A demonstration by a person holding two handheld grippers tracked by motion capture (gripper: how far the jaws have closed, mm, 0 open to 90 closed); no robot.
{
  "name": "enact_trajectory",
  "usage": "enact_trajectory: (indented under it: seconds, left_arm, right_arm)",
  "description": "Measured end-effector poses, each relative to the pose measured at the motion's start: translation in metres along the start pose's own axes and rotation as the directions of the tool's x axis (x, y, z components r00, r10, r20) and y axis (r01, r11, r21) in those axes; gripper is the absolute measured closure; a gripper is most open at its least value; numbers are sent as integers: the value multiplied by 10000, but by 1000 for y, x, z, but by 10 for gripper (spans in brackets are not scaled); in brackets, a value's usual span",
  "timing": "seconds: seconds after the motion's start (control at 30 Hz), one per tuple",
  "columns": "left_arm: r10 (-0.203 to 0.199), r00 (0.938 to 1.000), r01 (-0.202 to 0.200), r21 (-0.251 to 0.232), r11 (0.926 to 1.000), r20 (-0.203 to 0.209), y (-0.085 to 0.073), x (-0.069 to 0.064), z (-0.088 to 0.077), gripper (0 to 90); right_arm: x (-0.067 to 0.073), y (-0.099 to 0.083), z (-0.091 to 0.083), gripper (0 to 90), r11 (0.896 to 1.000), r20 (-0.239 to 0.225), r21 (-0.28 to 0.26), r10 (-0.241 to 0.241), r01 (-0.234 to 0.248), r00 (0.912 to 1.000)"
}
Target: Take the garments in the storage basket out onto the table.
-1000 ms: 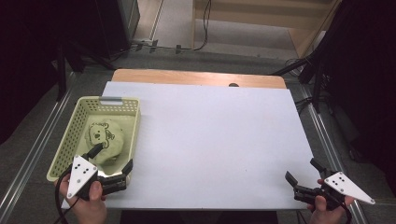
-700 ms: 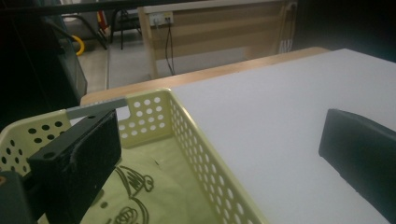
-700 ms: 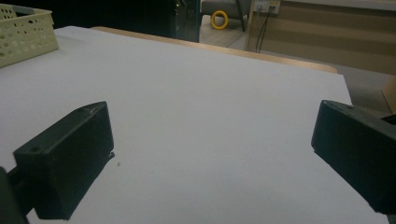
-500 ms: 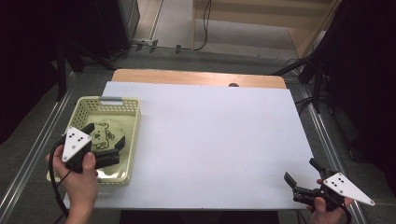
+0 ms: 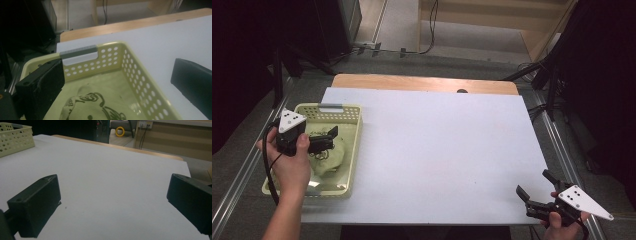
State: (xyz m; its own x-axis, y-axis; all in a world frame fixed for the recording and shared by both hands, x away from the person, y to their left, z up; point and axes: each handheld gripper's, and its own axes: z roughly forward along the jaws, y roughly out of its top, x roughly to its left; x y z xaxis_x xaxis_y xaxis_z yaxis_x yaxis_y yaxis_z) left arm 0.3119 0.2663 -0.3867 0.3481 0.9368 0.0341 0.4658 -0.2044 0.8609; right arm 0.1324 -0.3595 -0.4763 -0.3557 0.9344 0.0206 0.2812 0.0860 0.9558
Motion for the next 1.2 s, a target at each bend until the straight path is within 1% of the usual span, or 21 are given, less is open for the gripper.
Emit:
enact_trajectory:
  seconds: [0.1, 0.13, 0.23, 0.27, 0.33, 0.4, 0.43, 0.5, 0.57, 0.67, 0.7, 0.77, 0.8, 0.87, 0.93, 0.97, 1.03, 1.07, 1.13, 1.2]
  left_arm:
    - [-6, 9999, 16, 696, 9976, -134, -2, 9, 12, 0]
    - [-90, 9998, 104, 930, 9956, -156, -5, 12, 18, 0]
    - [-153, 9996, 188, 1611, 9868, -229, -11, 17, 28, 0]
    - [-234, 9994, 275, 1921, 9810, -240, -15, 19, 32, 0]
    - [-282, 9991, 348, 2310, 9723, -321, -19, 22, 38, 0]
    - [-283, 9987, 387, 2725, 9614, -419, -24, 26, 43, 0]
    - [-332, 9984, 451, 2832, 9580, -468, -26, 26, 46, 0]
    - [-319, 9982, 464, 3159, 9476, -510, -29, 28, 50, 0]
    - [-496, 9979, 611, 3449, 9366, -420, -31, 29, 54, 0]
    - [-523, 9977, 653, 3810, 9223, -442, -34, 29, 60, 0]
    - [-522, 9976, 656, 3947, 9165, -445, -35, 30, 63, 0]
    - [-636, 9971, 753, 4265, 9013, -415, -38, 30, 68, 0]
    - [-647, 9966, 801, 4340, 8973, -501, -40, 31, 70, 0]
    - [-818, 9952, 972, 4498, 8878, -536, -41, 32, 73, 0]
    - [-863, 9941, 1073, 4756, 8731, -658, -43, 33, 76, 0]
    - [-879, 9937, 1105, 4843, 8679, -692, -44, 33, 78, 0]
    - [-861, 9937, 1103, 4961, 8613, -714, -44, 32, 79, 0]
    - [-864, 9933, 1130, 4957, 8611, -763, -44, 31, 79, 0]
    - [-913, 9929, 1177, 5030, 8562, -769, -44, 31, 81, 0]
    - [-931, 9928, 1188, 5042, 8554, -759, -45, 32, 82, 0]
  right_arm:
    - [0, 0, 0, 0, 10000, 34, -1, -8, 8, 10000]
    - [0, 0, 0, 0, 10000, 30, -17, -5, 5, 10000]
    - [0, 0, 0, 0, 10000, 41, -17, 7, -7, 10000]
    - [-1, 0, 0, 0, 10000, 31, -15, 19, -19, 10000]
    - [-1, 0, -1, 0, 10000, 52, -20, 28, -28, 10000]
    - [-1, 0, -1, 0, 10000, 105, -43, 81, -81, 9999]
    - [-1, 0, -1, 0, 10000, 110, -64, 66, -66, 9999]
    - [-1, 0, -1, 0, 9999, 124, -36, 110, -109, 9999]
    - [-1, 0, 0, 0, 9999, 104, -13, 148, -148, 9998]
    - [-1, -1, 1, 0, 10000, 112, 13, 34, -34, 9999]
    - [0, -1, 1, 0, 10000, 100, 30, 71, -71, 9999]
    - [0, -1, 1, 0, 10000, 127, 32, 47, -48, 9999]
    - [0, -1, 1, 0, 10000, 122, 55, 44, -45, 9999]
    - [0, -1, 1, 0, 10000, 114, 63, 49, -50, 9999]
    - [0, -2, 2, 0, 10000, 122, 80, 51, -52, 9999]
    - [0, -2, 2, 0, 9999, 104, 100, 48, -49, 9999]
    - [0, -2, 2, 0, 9999, 110, 132, 56, -57, 9999]
    - [0, -2, 2, 0, 9999, 102, 142, 53, -55, 9999]
    - [1, -2, 3, 0, 9998, 129, 195, 75, -78, 9999]
    - [1, -2, 3, 0, 9998, 137, 208, 70, -73, 9999]
